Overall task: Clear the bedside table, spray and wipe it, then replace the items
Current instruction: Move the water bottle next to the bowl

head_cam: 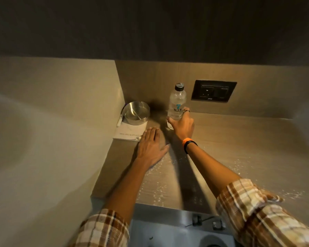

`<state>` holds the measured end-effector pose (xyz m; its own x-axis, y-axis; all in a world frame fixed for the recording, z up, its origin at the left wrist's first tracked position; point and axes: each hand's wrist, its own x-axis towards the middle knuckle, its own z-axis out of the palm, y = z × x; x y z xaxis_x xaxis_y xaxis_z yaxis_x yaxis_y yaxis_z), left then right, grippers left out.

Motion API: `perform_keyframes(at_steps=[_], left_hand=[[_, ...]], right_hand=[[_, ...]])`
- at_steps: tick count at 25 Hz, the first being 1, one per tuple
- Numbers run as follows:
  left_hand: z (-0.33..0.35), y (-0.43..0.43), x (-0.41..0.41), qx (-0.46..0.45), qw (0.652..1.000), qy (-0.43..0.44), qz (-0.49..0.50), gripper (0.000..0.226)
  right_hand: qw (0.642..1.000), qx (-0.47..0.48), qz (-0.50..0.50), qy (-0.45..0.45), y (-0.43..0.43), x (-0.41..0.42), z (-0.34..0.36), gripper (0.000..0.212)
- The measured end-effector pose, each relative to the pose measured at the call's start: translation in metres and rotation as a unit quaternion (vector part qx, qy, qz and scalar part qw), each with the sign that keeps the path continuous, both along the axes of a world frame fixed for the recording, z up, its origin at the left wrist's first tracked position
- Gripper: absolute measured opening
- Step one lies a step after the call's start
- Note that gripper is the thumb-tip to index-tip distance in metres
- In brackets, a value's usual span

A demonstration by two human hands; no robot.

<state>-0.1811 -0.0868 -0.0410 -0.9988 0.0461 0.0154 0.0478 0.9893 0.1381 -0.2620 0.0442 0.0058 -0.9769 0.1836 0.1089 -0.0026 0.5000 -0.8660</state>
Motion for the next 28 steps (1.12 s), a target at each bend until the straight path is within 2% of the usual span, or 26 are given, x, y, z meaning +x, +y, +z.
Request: perform_keyframes(at_steps=[10,14,16,18,20,22,24,28], left_hand=[[-0.013,-0.009,-0.006,0.037,0.999,0.001,0.009,0.087],[-0.012,-0.008,-0.006,0.017,1.000,0.009,-0.011,0.087],[-0.009,-0.008,-0.005,0.026,0.999,0.030,-0.012,0.086],[-0.005,0.001,0.000,0.028,0.998,0.050,-0.024,0.084],[0.000,0.025,0.005,0.035,0.997,0.061,-0.040,0.083],[0.004,0.065,0.011,0.051,0.995,0.058,-0.062,0.083],[0.008,0.114,0.016,0.068,0.992,0.049,-0.091,0.084],[0.019,0.234,0.029,0.080,0.980,0.024,-0.179,0.084]], right_hand=[[1.000,0.013,0.008,-0.011,-0.063,-0.030,-0.002,0.066],[0.999,0.003,0.044,-0.019,-0.041,-0.024,-0.006,0.091],[0.997,0.052,0.061,-0.018,-0.013,-0.010,-0.009,0.095],[0.986,0.158,0.058,0.007,0.032,0.014,-0.015,0.085],[0.959,0.277,0.050,0.022,0.086,0.043,-0.021,0.082],[0.936,0.350,0.039,0.006,0.142,0.072,-0.024,0.085],[0.922,0.386,0.018,-0.007,0.193,0.098,-0.025,0.088],[0.919,0.391,-0.041,-0.019,0.301,0.146,-0.020,0.086]])
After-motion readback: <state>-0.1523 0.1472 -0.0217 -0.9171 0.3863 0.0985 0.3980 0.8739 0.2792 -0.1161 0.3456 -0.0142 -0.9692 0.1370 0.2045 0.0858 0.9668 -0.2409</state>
